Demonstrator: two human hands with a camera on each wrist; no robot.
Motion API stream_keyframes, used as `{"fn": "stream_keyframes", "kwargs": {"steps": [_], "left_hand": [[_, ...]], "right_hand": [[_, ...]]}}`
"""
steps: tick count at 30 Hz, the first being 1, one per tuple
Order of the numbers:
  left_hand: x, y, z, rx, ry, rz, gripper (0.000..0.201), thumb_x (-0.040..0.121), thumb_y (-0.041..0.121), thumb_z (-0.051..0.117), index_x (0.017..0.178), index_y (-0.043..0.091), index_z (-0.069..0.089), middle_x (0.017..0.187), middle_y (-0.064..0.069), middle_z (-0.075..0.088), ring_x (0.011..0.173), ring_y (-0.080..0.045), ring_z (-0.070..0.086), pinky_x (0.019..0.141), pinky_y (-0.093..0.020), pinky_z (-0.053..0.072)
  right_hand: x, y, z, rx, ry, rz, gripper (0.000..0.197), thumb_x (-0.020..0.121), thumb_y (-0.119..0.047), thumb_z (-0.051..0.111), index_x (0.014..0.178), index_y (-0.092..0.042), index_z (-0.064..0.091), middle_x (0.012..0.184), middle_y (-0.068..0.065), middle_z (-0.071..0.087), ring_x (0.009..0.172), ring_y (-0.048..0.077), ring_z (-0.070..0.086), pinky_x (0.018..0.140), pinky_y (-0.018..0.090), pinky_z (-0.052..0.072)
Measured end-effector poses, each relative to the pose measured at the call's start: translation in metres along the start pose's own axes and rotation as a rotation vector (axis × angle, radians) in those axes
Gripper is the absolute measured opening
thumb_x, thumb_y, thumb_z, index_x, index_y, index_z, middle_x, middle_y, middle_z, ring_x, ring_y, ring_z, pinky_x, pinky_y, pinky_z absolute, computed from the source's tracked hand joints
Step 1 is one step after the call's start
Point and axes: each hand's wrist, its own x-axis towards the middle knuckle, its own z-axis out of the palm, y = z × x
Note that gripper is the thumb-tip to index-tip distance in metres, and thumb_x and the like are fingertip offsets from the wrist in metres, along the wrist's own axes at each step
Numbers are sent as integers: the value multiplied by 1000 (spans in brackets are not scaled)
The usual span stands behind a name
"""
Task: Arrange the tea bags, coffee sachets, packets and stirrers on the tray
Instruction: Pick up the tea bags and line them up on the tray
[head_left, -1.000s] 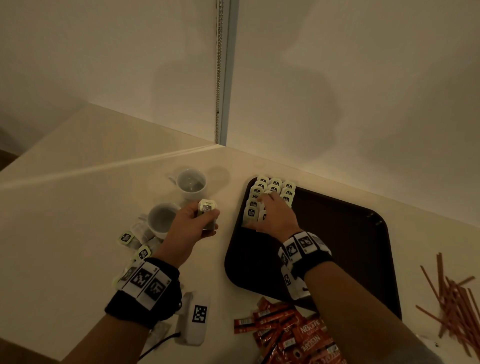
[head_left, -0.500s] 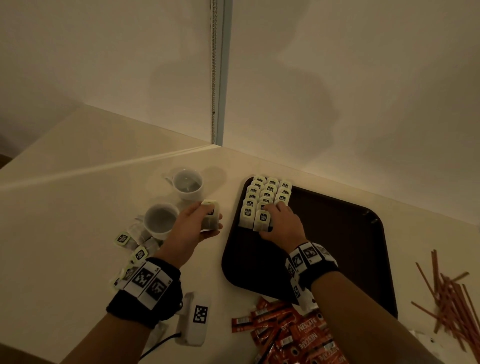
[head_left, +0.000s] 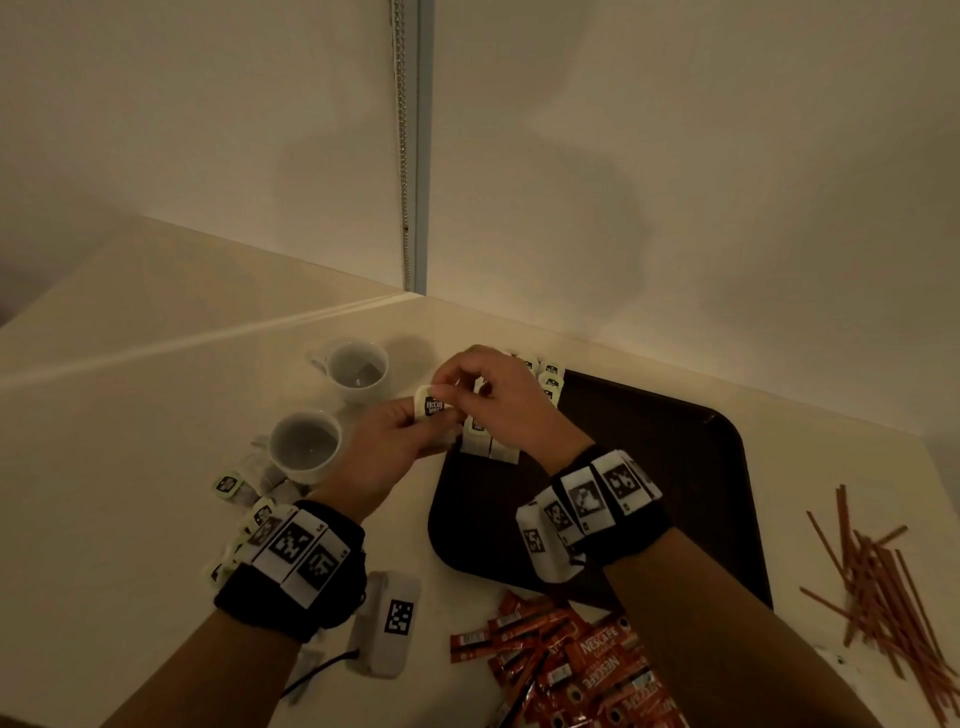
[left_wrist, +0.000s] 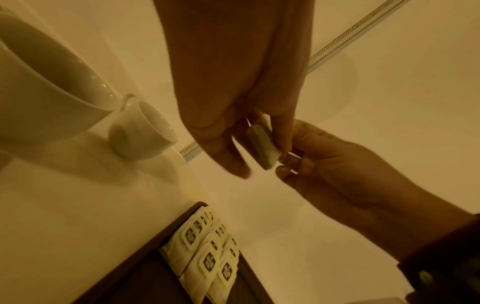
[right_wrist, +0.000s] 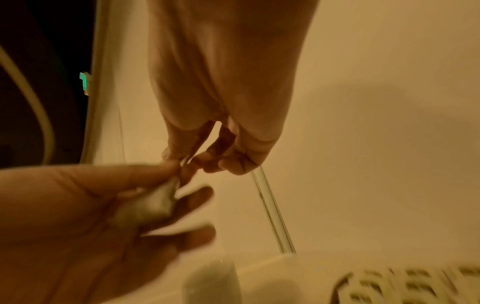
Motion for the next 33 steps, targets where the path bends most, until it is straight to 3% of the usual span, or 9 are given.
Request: {"fn": "stream_keyframes", "kwargs": {"steps": [2, 6, 11, 15, 18, 21, 24, 29, 33], "left_hand": [[1, 4, 1, 54, 31, 84, 16, 86, 2, 64, 95, 13, 70, 85, 4, 72, 84, -6, 65, 78, -22, 50], [-5, 24, 2, -10, 42, 305, 37, 81, -6, 66, 116, 0, 60, 85, 2, 74, 82, -8, 69, 80, -27, 56], [-4, 36, 8, 69, -5, 405, 16, 78, 7, 69, 93, 11, 71, 82, 3, 75, 80, -11, 70, 76, -24, 55], [-5, 35, 13, 79, -5, 433, 12, 82, 7, 66, 92, 12, 71, 85, -6, 74, 81, -13, 68, 79, -25, 55], [-7, 33, 19, 61, 15, 390, 12, 85, 4, 64, 90, 11, 72, 80, -1, 74, 77, -10, 69, 73, -21, 54], [-11, 21, 16, 194, -126, 267, 18, 84, 10, 67, 98, 20, 71, 98, -1, 74, 90, -14, 69, 81, -22, 54], [-25, 3, -8, 424, -126, 239, 16, 86, 15, 67, 95, 28, 67, 100, 6, 71, 90, -6, 66, 79, -17, 49], [-76, -34, -70, 505, -69, 25, 19, 75, 44, 69, 92, 36, 71, 97, 14, 70, 84, -5, 65, 77, -20, 52], [-117, -64, -112, 514, 63, -113, 13, 81, 26, 69, 86, 37, 73, 86, 14, 73, 75, -2, 66, 70, -15, 49]], "right_hand": [[1, -8, -9, -19, 0, -36, 6, 83, -14, 70, 86, -10, 70, 77, -4, 64, 71, 6, 58, 68, 16, 44], [-3, -35, -28, -86, 20, -138, 6, 83, -17, 69, 87, -13, 72, 79, 3, 67, 73, 14, 60, 66, 16, 44], [-4, -47, -41, -61, 125, -206, 6, 83, -15, 69, 86, -11, 72, 77, 0, 67, 70, 11, 60, 64, 14, 43], [-10, -48, -44, -55, 128, -214, 6, 83, -13, 70, 87, -10, 72, 79, 0, 68, 72, 9, 61, 67, 14, 45], [-15, -47, -44, -32, 156, -193, 6, 82, -11, 70, 87, -9, 72, 79, 0, 68, 73, 6, 62, 69, 16, 48], [-22, -37, -49, -8, 206, -104, 4, 83, -9, 69, 86, -8, 72, 75, -6, 67, 69, 1, 61, 66, 11, 46], [-34, -7, -61, -96, 193, 94, 6, 86, -11, 66, 90, -9, 71, 75, -13, 63, 66, -7, 59, 64, 7, 44], [-61, 60, -67, -285, 36, 452, 12, 91, -10, 58, 100, -10, 65, 85, -11, 59, 70, -4, 51, 74, 17, 42], [-72, 100, -57, -338, -171, 636, 17, 94, -17, 54, 109, -12, 61, 102, 2, 60, 76, 4, 53, 69, 16, 46]]}}
